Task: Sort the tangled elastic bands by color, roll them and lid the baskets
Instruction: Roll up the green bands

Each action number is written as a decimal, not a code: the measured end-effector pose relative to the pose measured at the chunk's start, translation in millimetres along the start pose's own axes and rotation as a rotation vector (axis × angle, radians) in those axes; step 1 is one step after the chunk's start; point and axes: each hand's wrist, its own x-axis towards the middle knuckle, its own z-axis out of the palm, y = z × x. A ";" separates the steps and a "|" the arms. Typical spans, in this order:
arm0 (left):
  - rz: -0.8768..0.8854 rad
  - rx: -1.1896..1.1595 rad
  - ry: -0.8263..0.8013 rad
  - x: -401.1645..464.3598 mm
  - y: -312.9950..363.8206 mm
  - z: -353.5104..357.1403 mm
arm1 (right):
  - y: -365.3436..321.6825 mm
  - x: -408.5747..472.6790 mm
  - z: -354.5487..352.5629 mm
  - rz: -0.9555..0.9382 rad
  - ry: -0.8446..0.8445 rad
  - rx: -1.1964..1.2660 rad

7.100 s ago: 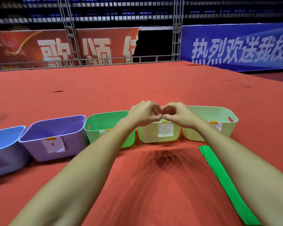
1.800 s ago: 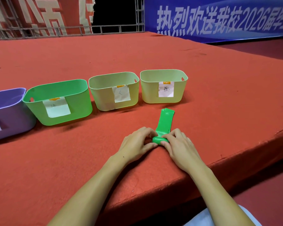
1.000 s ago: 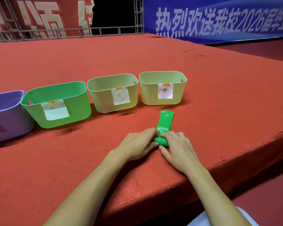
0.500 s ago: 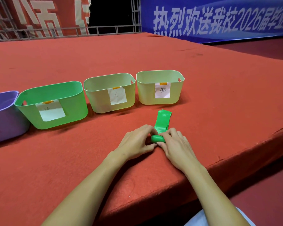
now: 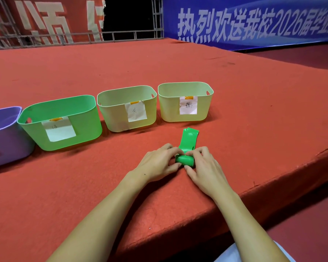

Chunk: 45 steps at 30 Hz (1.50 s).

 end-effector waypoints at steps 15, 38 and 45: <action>0.045 0.128 -0.057 9.6 15.4 -7.4 | -1.5 2.9 0.6 -0.005 0.004 -0.048; 0.073 -0.177 0.056 19.1 -1.7 7.4 | -0.2 4.4 -1.3 -0.034 -0.076 -0.181; 0.073 -0.179 -0.105 18.4 -8.4 13.0 | 4.6 -7.1 -13.5 -0.098 -0.158 -0.195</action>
